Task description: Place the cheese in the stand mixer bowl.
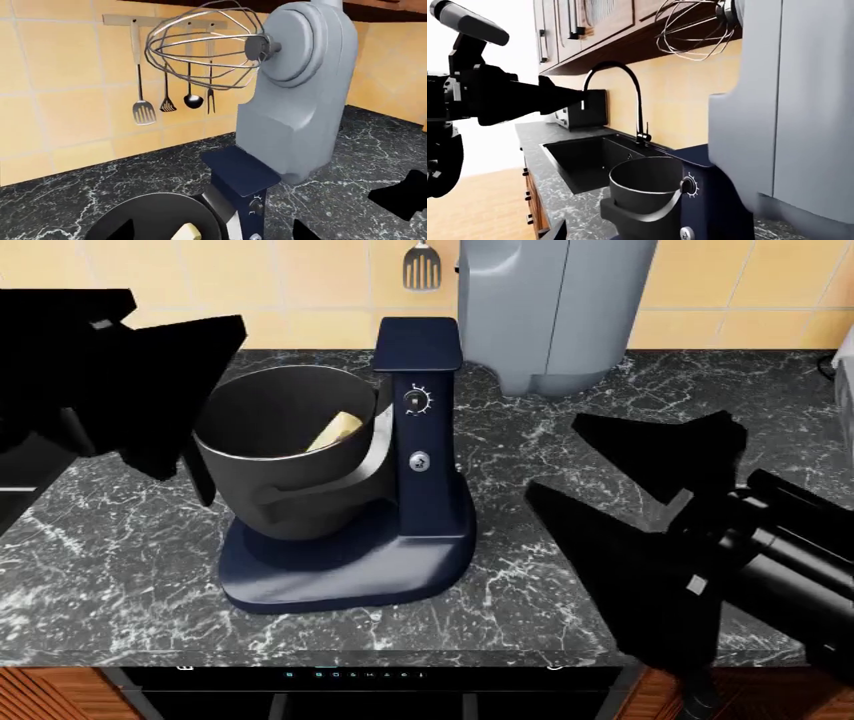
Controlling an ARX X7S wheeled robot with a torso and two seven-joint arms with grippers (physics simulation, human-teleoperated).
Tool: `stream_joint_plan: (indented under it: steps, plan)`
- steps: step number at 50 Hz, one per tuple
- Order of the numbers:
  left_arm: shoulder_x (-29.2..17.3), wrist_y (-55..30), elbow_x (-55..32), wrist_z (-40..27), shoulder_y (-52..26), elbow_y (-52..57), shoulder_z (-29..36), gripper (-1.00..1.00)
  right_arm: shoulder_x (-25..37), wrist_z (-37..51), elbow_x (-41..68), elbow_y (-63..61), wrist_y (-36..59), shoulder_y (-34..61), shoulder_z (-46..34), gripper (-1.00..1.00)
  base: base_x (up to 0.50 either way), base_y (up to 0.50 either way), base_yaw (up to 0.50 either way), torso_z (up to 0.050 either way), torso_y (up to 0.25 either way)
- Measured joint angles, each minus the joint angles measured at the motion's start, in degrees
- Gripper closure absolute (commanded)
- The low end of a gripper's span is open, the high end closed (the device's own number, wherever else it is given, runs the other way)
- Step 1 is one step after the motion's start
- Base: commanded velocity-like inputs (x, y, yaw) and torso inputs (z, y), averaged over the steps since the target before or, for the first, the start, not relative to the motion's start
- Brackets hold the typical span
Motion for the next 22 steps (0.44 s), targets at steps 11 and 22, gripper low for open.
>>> stream_joint_plan:
  steps: [11,22]
  plan:
    - [-0.8,1.9,-0.8,1.1,3.3,3.7,-3.2,-1.0,0.4,3.6,2.5,-1.4,0.5,2.2,0.3,-1.0,0.0,0.0,0.0,0.0,0.0]
    - [-0.7,2.6,-0.3,2.1,4.6,5.1,-4.5,-1.0,1.0,5.7,4.7,-2.9,0.2,3.0,1.5,-1.0,0.0,0.0,0.0,0.0,0.0]
